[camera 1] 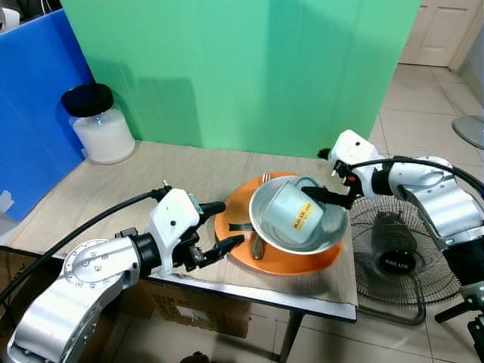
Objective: Setting the table
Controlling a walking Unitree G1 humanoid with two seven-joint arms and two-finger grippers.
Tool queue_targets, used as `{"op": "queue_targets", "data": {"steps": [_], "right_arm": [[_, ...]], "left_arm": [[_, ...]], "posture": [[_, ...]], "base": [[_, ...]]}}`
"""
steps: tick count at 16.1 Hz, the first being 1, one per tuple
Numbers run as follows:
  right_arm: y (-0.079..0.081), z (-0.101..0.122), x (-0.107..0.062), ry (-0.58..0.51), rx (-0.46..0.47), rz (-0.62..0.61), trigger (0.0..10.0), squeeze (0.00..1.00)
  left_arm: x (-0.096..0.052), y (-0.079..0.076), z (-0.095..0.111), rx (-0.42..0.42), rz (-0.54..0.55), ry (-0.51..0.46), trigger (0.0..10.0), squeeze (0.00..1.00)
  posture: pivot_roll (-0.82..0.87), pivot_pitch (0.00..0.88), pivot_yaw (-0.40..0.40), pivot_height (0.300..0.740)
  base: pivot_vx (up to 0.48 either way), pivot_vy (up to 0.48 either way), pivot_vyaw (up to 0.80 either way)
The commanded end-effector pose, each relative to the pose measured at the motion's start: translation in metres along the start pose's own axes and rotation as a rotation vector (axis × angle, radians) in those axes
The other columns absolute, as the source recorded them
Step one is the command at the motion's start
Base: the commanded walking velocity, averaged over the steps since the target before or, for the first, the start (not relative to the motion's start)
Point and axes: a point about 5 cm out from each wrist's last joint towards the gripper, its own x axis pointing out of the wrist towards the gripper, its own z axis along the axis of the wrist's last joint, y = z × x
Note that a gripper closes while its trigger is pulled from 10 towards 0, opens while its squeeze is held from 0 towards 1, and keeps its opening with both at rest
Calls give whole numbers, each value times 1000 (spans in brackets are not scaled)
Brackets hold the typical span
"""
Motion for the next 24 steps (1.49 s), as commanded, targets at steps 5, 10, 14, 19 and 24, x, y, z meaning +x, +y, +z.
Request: {"op": "queue_targets", "data": {"steps": [5, 10, 14, 19, 24], "right_arm": [[-9, 1, 5, 73, -39, -32, 0, 0], [-5, 0, 13, 80, -30, -2, 0, 0], [-3, 6, 15, 51, -40, 29, 10000, 0], [-4, 13, 17, 6, -65, -13, 10000, 0], [-8, 18, 10, -2, -100, -51, 10000, 0]], "left_arm": [[3, -4, 4, 10, -44, 0, 10000, 0], [4, -6, 4, 10, -59, 2, 10000, 0], [4, -6, 5, 11, -63, -5, 10000, 0], [5, -4, 6, 26, -48, -8, 10000, 0], [6, -1, 8, 46, -25, -14, 10000, 0]], "posture": [[103, 0, 56, 740], [108, 0, 47, 740], [108, 0, 47, 740], [109, 0, 45, 740], [109, 0, 50, 740]], "base": [[0, 0, 0], [0, 0, 0], [0, 0, 0], [0, 0, 0], [0, 0, 0]]}}
